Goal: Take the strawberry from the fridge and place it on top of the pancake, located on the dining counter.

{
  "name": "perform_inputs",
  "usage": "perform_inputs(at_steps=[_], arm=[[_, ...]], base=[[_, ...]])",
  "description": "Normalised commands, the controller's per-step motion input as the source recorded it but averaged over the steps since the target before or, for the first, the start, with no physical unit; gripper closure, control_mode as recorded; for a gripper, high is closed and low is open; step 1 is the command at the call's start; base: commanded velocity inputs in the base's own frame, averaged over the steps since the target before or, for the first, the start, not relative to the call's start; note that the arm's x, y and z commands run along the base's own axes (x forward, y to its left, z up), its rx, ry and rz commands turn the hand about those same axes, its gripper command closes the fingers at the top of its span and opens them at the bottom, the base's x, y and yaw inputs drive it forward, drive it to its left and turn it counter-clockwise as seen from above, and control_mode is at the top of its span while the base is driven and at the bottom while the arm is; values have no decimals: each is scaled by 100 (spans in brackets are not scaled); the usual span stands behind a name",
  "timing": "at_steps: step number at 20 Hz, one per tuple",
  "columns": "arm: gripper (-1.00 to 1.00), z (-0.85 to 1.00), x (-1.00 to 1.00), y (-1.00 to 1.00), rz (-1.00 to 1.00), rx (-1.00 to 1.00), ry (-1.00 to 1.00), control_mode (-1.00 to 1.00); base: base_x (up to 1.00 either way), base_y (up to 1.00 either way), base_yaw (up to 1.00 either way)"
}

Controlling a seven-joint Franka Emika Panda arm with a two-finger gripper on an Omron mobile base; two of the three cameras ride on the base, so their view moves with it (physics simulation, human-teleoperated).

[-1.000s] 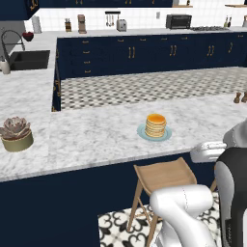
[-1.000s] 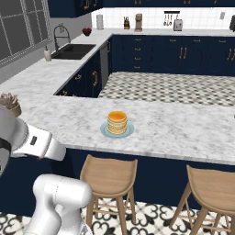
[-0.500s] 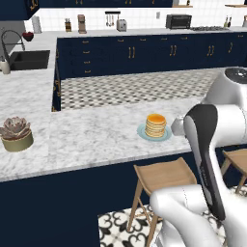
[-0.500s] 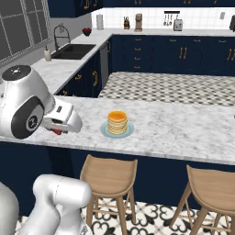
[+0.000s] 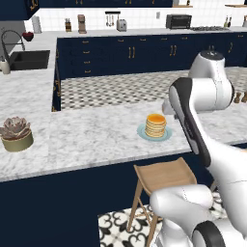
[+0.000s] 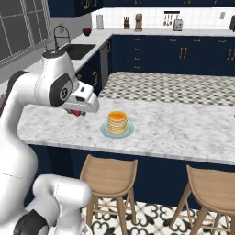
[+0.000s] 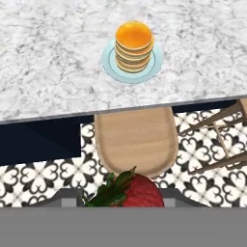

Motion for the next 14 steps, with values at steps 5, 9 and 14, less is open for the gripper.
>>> perform_inputs(at_steps=[5, 9, 14], arm=[[100, -8, 100, -31, 0, 4, 0, -100], [100, -59, 100, -4, -4, -1, -5, -100], [100, -64, 100, -4, -6, -1, -1, -100]], base=[[0, 0, 0], [0, 0, 0], [0, 0, 0]])
